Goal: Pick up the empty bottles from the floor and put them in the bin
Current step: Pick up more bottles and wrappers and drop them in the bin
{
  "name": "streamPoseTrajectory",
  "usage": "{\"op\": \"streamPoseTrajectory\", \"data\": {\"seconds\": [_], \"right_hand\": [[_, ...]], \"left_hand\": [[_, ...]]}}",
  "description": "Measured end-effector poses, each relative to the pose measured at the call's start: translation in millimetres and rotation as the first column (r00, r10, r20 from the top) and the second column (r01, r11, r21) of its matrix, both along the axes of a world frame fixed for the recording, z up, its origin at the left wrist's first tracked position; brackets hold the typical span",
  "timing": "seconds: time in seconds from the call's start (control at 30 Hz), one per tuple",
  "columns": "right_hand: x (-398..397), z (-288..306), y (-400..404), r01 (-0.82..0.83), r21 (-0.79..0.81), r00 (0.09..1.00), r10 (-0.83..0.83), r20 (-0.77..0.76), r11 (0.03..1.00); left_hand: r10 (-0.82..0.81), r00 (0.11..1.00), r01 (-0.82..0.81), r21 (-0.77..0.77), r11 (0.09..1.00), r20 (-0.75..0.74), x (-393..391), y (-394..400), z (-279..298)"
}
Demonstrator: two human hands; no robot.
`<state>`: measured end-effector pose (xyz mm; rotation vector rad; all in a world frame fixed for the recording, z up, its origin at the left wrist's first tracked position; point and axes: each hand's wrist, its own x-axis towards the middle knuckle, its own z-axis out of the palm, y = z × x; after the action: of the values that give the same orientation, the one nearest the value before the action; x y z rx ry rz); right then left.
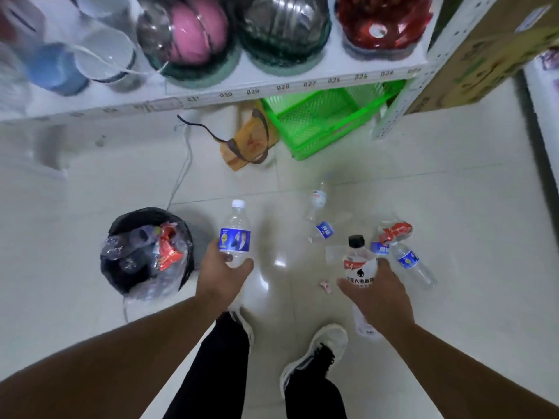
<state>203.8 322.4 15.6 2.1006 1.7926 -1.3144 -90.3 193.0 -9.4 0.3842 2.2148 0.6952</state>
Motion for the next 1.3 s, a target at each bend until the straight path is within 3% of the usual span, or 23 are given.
{"op": "streamPoseTrajectory", "data": {"seconds": [0.3,0.43,0.67,0.83,0.97,1.3], "right_hand": [[-94,4,-40,-0.170,-0.060,0.984,0.166,-0.069,0.984],[-148,-2,-70,-0.166,-0.086,0.980,0.154,-0.126,0.982],[-241,-11,-109,-0.209,-0.121,0.968,0.187,-0.170,0.970],[-306,-18,-124,-0.192,-0.153,0.958,0.152,-0.244,0.969],[-359,-19,-135,-0.184,-0.157,0.946,0.131,-0.297,0.970],[-451,-38,-147,-0.233,-0.033,0.912,0.207,-0.353,0.972]], "left_hand": [[0.150,0.987,-0.151,-0.026,0.988,-0.051,-90,-123,25],[0.215,0.972,-0.221,-0.056,0.974,-0.092,-146,-160,26],[0.073,0.996,-0.070,-0.059,0.996,0.045,-221,-168,-7],[-0.021,0.997,0.015,-0.094,0.995,-0.069,-245,-163,-14],[-0.062,0.997,0.058,-0.095,0.994,-0.038,-258,-188,-14],[0.115,0.992,-0.123,-0.173,0.977,-0.053,-280,-249,-29]]}}
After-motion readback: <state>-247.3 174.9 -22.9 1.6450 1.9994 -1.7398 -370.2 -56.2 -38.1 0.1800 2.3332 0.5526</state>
